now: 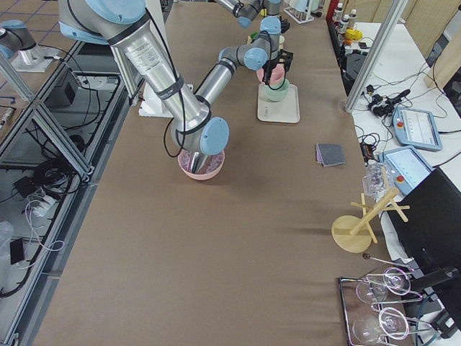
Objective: Stack pink bowl on green and place spoon
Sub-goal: 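Carry the pink bowl onto the green bowls while left gripper reaches for spoon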
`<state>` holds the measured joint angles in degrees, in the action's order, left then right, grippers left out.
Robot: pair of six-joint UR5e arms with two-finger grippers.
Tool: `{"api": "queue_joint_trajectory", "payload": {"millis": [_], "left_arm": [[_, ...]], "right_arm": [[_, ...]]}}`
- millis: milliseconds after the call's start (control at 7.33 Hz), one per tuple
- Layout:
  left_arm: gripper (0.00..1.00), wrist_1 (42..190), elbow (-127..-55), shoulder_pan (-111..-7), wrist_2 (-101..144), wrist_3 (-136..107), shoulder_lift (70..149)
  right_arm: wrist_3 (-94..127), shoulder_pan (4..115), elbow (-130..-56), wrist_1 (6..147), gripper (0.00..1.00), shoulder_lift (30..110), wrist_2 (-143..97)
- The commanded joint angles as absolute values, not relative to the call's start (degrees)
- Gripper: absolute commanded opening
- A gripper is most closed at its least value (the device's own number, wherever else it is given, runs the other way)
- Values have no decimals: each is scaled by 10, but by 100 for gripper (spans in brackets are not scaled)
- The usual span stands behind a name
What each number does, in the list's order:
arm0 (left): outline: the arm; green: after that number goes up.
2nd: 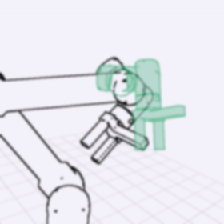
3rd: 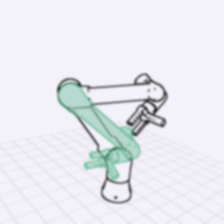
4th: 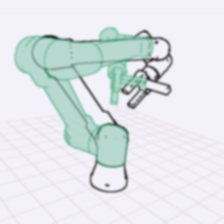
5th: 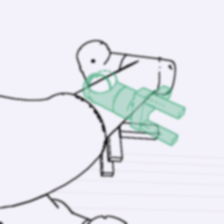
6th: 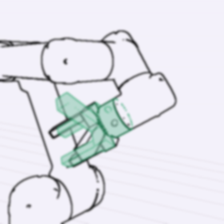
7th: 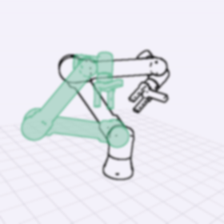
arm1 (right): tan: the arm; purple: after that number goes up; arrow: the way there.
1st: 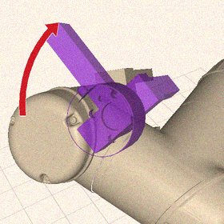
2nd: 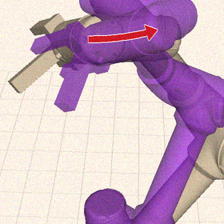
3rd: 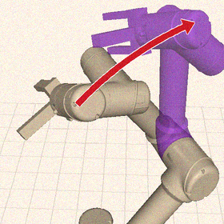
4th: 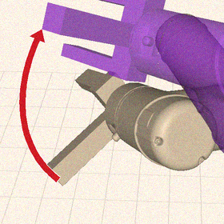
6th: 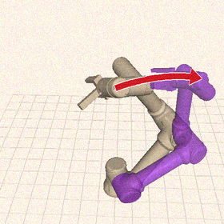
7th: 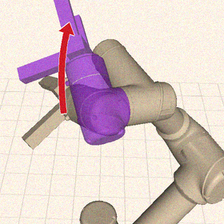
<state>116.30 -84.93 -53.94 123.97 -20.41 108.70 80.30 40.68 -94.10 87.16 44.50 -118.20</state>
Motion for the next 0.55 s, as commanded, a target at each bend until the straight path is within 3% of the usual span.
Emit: {"api": "queue_joint_trajectory", "payload": {"millis": [0,409], "left_arm": [[63,1164,-824,-531,1225,-186,1106],[60,1165,-807,-532,1222,-139,1105]], "right_arm": [[871,369,-864,800,0,397,-1142],[882,356,-831,790,0,372,-1129]]}}
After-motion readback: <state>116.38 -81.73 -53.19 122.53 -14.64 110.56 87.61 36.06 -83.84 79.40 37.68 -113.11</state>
